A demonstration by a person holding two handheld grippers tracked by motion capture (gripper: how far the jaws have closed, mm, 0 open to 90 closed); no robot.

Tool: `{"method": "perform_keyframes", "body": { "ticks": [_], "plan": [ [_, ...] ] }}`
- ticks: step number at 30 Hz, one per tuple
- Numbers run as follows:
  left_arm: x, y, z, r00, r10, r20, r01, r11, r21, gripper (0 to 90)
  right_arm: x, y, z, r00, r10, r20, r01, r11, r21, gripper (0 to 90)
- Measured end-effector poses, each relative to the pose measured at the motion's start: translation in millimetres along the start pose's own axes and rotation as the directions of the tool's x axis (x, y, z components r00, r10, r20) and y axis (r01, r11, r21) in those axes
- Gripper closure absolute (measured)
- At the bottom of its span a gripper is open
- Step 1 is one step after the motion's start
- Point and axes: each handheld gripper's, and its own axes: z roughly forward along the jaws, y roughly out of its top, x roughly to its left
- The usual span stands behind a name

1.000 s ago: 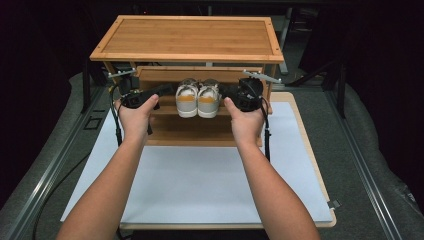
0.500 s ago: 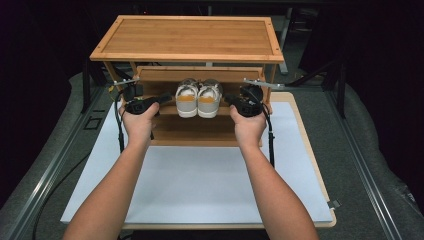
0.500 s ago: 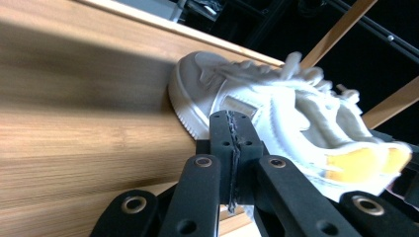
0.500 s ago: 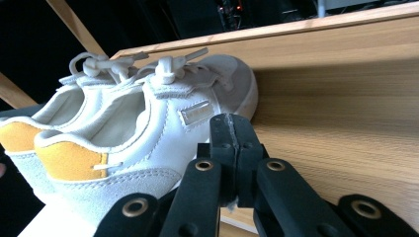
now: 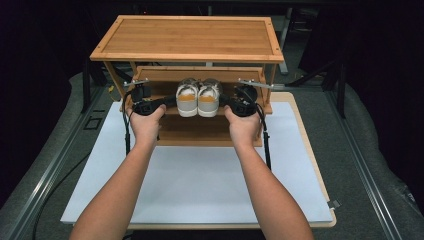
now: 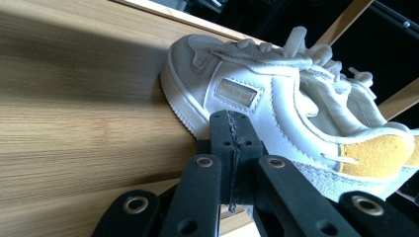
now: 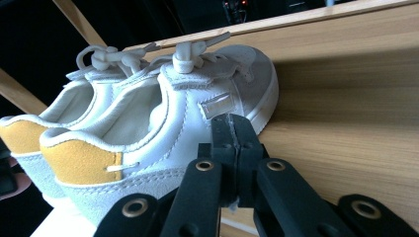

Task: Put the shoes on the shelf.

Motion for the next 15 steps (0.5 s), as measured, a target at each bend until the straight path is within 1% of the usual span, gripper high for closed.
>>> {"method": "perform_keyframes", "body": {
  "ticks": [2,3,4,5,8,9,13,14,15],
  "plan": [
    [2.6,0.9,0.6,0.9999,-0.008,0.013,0.008,1.0000,0.004,90.0,-1.0,0.3,0.5,1.0000,0.003,-0.004,-0.003,1.0000,0.001,90.0],
    [3.9,1.4,1.4,0.9998,-0.012,0.017,0.012,0.9999,0.001,90.0,-0.9,0.9,0.3,0.9998,0.005,0.021,-0.005,0.9999,0.010,90.0],
    [4.4,1.7,2.3,0.9996,-0.021,0.020,0.021,0.9998,0.001,90.0,-2.6,1.3,0.6,0.9999,0.010,-0.007,-0.010,0.9999,0.014,90.0],
    [5.0,2.3,3.0,0.9996,-0.022,0.019,0.022,0.9998,0.001,90.0,-3.2,1.3,2.3,0.9998,0.018,-0.011,-0.018,0.9998,0.001,90.0],
    [5.6,5.4,6.7,0.9998,-0.016,0.010,0.016,0.9999,0.001,90.0,-4.9,3.1,5.3,0.9996,0.026,-0.007,-0.026,0.9997,0.003,90.0],
    [6.4,6.8,7.7,0.9999,-0.008,0.011,0.008,0.9999,0.007,90.0,-6.0,3.4,7.2,0.9995,0.028,-0.017,-0.028,0.9996,-0.007,90.0],
    [6.4,11.1,13.7,0.9999,-0.002,-0.011,0.002,1.0000,0.006,90.0,-10.1,5.1,12.1,0.9983,0.050,-0.031,-0.051,0.9986,-0.016,90.0],
    [6.1,11.9,15.2,0.9999,-0.002,-0.012,0.002,1.0000,0.005,90.0,-10.8,5.4,13.2,0.9981,0.053,-0.032,-0.053,0.9985,-0.016,90.0],
    [6.5,12.7,16.4,0.9999,0.003,-0.013,-0.003,1.0000,0.005,90.0,-10.9,6.3,13.5,0.9987,0.048,-0.019,-0.048,0.9988,-0.009,90.0]
  ]
}}
